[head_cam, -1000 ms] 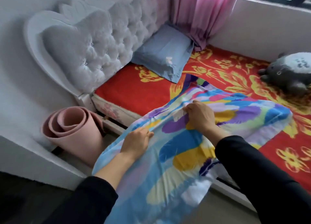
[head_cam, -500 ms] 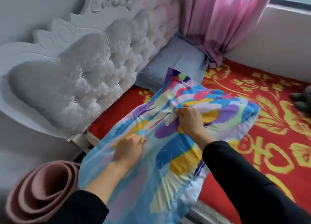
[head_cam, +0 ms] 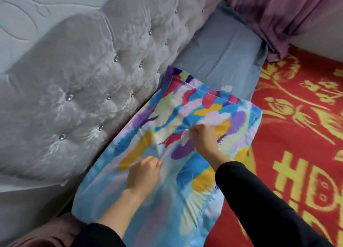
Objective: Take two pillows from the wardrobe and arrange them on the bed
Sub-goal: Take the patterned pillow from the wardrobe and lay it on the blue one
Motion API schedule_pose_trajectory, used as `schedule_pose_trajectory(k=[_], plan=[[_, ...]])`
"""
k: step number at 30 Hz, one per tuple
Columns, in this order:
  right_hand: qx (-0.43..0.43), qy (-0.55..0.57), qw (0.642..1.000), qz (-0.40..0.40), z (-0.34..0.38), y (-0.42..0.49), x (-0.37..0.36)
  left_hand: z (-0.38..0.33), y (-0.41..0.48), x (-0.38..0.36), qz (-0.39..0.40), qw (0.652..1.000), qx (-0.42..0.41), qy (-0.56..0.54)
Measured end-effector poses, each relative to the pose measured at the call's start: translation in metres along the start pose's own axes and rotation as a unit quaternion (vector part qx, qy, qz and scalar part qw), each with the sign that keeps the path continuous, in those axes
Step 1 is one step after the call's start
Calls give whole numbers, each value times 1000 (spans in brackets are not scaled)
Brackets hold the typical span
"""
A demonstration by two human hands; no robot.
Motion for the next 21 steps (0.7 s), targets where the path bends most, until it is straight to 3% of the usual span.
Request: schedule_pose_trajectory(k=[2, 4, 9, 12, 15, 21], plan=[[-49, -23, 991, 120, -23, -10, -41, 19, 13, -32, 53, 998, 20, -8], [-104, -25, 978, 177, -47, -31, -68, 38, 24, -62, 111, 993, 49, -7], [-259, -2, 963, 70, -95, -68, -78, 80, 69, -89, 114, 991, 65, 23], [-355, -13, 934, 42, -119, -88, -78, 106, 96, -100, 121, 986, 118, 5], [-441, 54, 895, 26, -138, -103, -88, 122, 108, -119, 167, 978, 123, 21], [-483, 150, 862, -42, -148, -114, -105, 137, 119, -129, 120, 983, 132, 52]])
Point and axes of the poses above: each hand's wrist, its own y-axis towards the middle knuckle, its own x-axis out of the back of the hand, z = x × y, the point moved 6 cm from there along y, towards the middle knuckle, and after that the axes turned 11 degrees about -z, right-handed, at the moved point
